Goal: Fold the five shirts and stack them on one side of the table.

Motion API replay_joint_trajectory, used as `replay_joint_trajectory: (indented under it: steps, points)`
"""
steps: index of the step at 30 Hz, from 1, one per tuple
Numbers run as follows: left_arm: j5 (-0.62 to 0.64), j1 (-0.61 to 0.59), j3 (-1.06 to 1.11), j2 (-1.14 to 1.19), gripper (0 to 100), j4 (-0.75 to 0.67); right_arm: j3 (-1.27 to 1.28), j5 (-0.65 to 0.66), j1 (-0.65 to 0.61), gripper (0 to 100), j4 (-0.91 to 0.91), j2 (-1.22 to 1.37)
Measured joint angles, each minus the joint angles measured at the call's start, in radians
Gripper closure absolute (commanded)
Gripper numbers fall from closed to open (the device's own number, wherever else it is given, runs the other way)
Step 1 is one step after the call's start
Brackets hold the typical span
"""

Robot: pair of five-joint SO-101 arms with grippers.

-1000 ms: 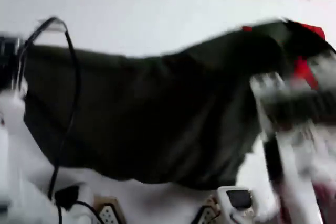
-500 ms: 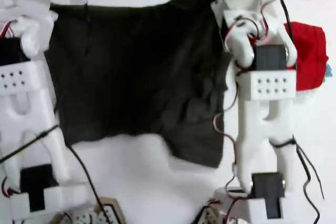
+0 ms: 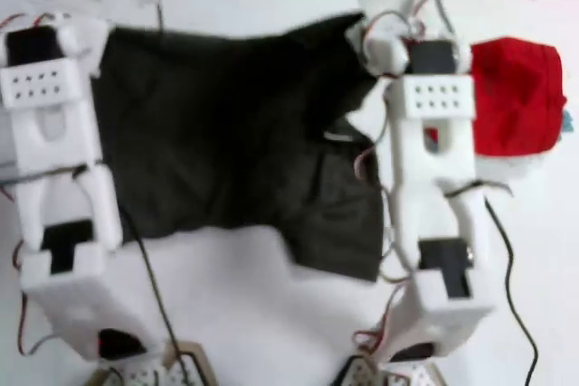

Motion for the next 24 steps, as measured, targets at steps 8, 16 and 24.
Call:
replay_joint_trajectory:
  steps: [8, 16, 24]
  points:
    - [0.000, 0.021, -0.006, 0.081, 98, 0.187, 0.000, 0.000, 0.002, 98.1, 0.187, 0.080]
    - [0.000, 0.021, -0.098, 0.081, 97, 0.278, -0.057, 0.000, 0.002, 98.1, 0.164, 0.074]
    - [0.000, 0.021, -0.230, 0.084, 97, 0.242, -0.117, 0.000, 0.029, 98.1, -0.192, 0.147]
